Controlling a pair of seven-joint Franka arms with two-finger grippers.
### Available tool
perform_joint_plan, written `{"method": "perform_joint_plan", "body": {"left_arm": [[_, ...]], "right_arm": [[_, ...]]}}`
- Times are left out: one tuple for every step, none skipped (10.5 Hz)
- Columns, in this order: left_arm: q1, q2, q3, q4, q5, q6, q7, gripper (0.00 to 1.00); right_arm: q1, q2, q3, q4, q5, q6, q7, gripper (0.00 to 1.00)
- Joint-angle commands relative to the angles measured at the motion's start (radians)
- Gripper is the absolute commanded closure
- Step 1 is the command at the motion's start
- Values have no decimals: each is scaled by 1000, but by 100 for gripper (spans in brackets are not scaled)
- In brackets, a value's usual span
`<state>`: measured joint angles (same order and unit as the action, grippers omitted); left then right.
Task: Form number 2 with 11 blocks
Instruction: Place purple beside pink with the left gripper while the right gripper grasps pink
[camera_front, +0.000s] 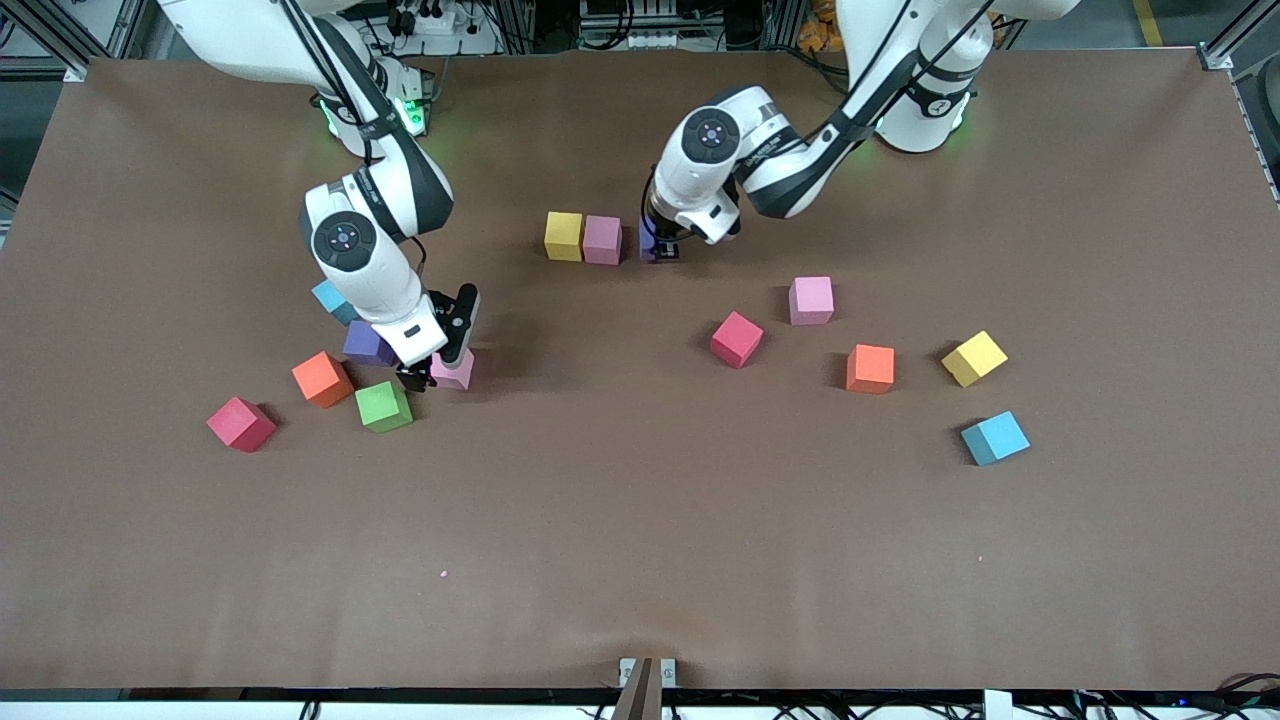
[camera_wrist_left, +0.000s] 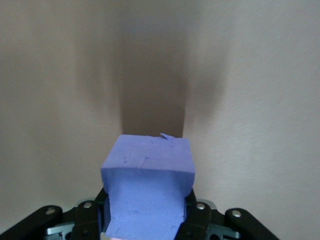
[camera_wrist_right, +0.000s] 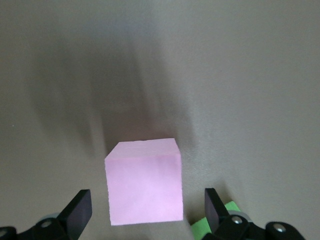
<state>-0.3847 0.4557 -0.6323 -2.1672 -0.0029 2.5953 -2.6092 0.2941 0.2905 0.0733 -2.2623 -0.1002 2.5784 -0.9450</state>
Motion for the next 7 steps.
{"method": "perform_joint_plan", "body": {"left_arm": [[-31,20,6,17,75,8,-26,77],[-34,33,6,18,98,12,-28,77],[-34,49,8,30,100,20,-26,77],[-37,66,32,53,100,20,-26,77],[-52,89,55,85,110,20,-26,77],[-77,107,81,113,110,19,-31,77],[-107,113,109,122,110,19,-40,77]], "right_arm": [[-20,36,19,9,5,17,-12,0],[-20,56,19,1,5,55,-11,0],[-20,74,19,1,5,75,-12,0],[-26,87,19,1,5,75,-14,0],[-35,96,19,1,4,81,-24,0],[-39,107,19,1,2,101,-24,0],[-39,114,17,1,2,117,-23,3]]}}
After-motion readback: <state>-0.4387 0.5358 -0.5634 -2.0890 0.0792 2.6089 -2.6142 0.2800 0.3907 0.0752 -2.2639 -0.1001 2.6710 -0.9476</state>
